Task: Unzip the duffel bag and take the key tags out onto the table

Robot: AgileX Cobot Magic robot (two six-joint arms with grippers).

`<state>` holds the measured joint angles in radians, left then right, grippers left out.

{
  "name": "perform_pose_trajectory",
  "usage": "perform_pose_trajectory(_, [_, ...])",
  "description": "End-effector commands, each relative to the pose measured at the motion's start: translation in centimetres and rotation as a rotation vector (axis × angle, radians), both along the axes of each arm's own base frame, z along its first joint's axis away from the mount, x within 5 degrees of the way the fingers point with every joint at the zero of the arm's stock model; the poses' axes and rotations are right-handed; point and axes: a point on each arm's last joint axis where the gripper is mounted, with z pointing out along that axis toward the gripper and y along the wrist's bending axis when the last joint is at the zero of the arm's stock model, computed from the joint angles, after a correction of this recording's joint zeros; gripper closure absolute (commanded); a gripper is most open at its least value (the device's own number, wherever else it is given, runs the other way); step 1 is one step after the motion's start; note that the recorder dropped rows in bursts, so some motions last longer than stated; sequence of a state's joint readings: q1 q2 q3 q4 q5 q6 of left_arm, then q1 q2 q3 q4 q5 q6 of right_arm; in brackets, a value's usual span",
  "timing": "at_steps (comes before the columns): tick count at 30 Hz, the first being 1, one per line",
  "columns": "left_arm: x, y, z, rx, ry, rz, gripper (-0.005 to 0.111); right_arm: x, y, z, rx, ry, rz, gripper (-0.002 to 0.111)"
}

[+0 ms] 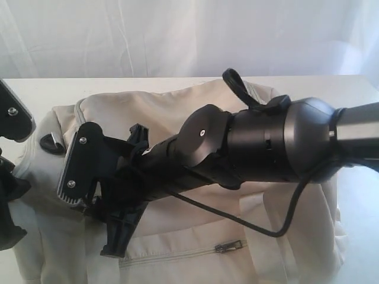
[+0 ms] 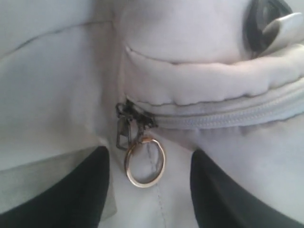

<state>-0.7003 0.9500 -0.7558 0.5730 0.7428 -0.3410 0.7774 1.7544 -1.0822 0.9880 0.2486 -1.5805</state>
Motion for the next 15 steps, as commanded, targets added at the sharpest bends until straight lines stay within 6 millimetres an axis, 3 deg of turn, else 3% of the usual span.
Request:
perform_pose_trajectory(1, [-0.1,0.0,0.1,-0.015,-0.003,0.002,0.067,-0.1,0.4,-0.6,-0.012,0.002,0.009,0.059])
perform_pose_trajectory(15, [-0.2,-0.1,0.1,-0.031,0.001,0.001,0.067,1.1,0.5,-2.7,-0.040,-0.006,-0.074,0.064])
